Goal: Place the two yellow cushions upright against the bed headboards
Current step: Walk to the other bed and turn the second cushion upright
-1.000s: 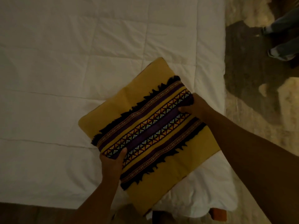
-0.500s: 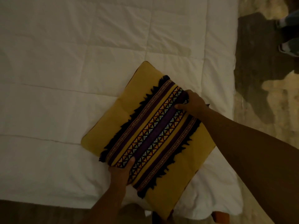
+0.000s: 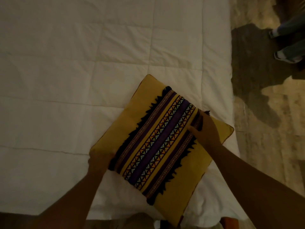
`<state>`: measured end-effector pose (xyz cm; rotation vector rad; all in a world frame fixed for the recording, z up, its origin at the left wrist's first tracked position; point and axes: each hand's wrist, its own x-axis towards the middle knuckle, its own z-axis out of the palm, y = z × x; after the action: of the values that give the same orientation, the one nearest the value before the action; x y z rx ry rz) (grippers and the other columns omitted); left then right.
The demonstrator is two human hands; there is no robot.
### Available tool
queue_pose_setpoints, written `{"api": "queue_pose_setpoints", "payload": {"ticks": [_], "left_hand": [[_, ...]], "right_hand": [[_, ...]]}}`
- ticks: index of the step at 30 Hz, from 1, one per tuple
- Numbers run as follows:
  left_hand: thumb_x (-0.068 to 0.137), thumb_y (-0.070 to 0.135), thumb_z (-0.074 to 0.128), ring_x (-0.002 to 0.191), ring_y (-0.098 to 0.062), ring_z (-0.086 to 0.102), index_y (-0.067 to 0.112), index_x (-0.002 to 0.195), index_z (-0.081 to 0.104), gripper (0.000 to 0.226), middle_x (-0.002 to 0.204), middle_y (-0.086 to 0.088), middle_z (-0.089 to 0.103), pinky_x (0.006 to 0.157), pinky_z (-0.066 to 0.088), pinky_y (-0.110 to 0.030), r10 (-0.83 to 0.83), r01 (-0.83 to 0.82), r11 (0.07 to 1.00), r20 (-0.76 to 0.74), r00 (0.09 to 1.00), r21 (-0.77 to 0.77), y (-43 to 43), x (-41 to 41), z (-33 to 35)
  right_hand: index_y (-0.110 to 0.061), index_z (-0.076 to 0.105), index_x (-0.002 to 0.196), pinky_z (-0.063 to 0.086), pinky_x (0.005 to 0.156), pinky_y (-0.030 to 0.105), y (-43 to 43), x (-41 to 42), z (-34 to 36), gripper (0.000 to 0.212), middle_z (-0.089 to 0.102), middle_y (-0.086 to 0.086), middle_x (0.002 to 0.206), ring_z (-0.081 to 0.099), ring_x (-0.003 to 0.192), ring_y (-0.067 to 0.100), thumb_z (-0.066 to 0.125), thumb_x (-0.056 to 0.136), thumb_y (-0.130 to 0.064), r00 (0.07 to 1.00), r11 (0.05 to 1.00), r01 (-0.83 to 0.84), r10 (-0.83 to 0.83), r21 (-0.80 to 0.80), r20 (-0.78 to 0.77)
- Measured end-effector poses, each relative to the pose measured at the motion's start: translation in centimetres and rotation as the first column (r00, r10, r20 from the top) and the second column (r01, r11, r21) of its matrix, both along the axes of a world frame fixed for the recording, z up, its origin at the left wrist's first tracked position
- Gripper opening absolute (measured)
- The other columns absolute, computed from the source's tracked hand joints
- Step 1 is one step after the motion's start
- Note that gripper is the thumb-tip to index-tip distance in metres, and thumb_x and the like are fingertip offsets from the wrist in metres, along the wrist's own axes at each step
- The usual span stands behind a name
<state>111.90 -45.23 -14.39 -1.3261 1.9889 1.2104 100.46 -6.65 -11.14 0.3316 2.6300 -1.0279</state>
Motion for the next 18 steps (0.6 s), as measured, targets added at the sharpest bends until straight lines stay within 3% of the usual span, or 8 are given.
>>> {"api": "queue_pose_setpoints", "payload": {"ticks": [3, 6, 8, 14, 18], "left_hand": [[0.070, 0.048, 0.083, 0.129, -0.040, 0.049, 0.013, 0.155, 0.017, 0.113, 0.147, -0.024, 0.044, 0.102, 0.046, -0.053, -0.209, 0.206, 0.976, -0.036, 0.977, -0.076, -1.7, -3.9, 1.2], [0.072, 0.051, 0.080, 0.124, -0.037, 0.053, 0.018, 0.155, 0.016, 0.109, 0.142, -0.020, 0.049, 0.097, 0.047, -0.047, -0.411, 0.405, 0.911, -0.072, 0.909, -0.082, -2.0, -7.6, 1.9], [0.072, 0.052, 0.079, 0.121, -0.035, 0.055, 0.021, 0.155, 0.017, 0.109, 0.139, -0.017, 0.050, 0.095, 0.048, -0.046, -0.497, 0.493, 0.868, -0.097, 0.862, -0.066, -1.4, -9.9, 2.1], [0.075, 0.051, 0.078, 0.119, -0.032, 0.056, 0.020, 0.150, 0.031, 0.094, 0.137, -0.013, 0.053, 0.097, 0.049, -0.049, -0.646, 0.641, 0.762, -0.150, 0.748, -0.089, 1.4, -14.4, 0.9], [0.073, 0.049, 0.080, 0.125, -0.032, 0.052, 0.016, 0.147, 0.037, 0.092, 0.144, -0.013, 0.048, 0.097, 0.049, -0.047, -0.719, 0.705, 0.695, -0.116, 0.685, -0.142, 2.3, -15.8, -1.1]], "right_hand": [[-0.016, 0.050, 0.136, 0.045, 0.103, 0.050, 0.9, 2.9, -0.8, 0.065, 0.054, 0.008, 0.135, 0.050, 0.126, 0.029, 0.074, 0.081, -0.042, 0.997, 0.993, 0.051, -0.057, 0.106, 0.058], [-0.012, 0.030, 0.153, 0.031, 0.117, 0.049, 1.6, 6.3, -1.9, 0.087, 0.029, 0.010, 0.160, 0.028, 0.147, 0.029, 0.070, 0.085, -0.048, 0.971, 0.974, 0.152, -0.179, 0.168, 0.156], [-0.011, 0.022, 0.156, 0.025, 0.120, 0.047, 1.6, 8.4, -2.5, 0.093, 0.020, 0.009, 0.164, 0.021, 0.150, 0.028, 0.069, 0.086, -0.048, 0.952, 0.959, 0.229, -0.257, 0.167, 0.169], [-0.012, 0.016, 0.158, 0.032, 0.116, 0.047, -0.2, 13.4, -4.0, 0.098, 0.024, 0.010, 0.163, 0.027, 0.148, 0.028, 0.071, 0.085, -0.048, 0.833, 0.861, 0.506, -0.502, 0.045, 0.231], [-0.016, 0.022, 0.156, 0.043, 0.108, 0.056, -1.1, 15.8, -5.3, 0.097, 0.037, 0.011, 0.156, 0.042, 0.138, 0.034, 0.076, 0.081, -0.045, 0.723, 0.726, 0.677, -0.624, -0.123, 0.296]]}}
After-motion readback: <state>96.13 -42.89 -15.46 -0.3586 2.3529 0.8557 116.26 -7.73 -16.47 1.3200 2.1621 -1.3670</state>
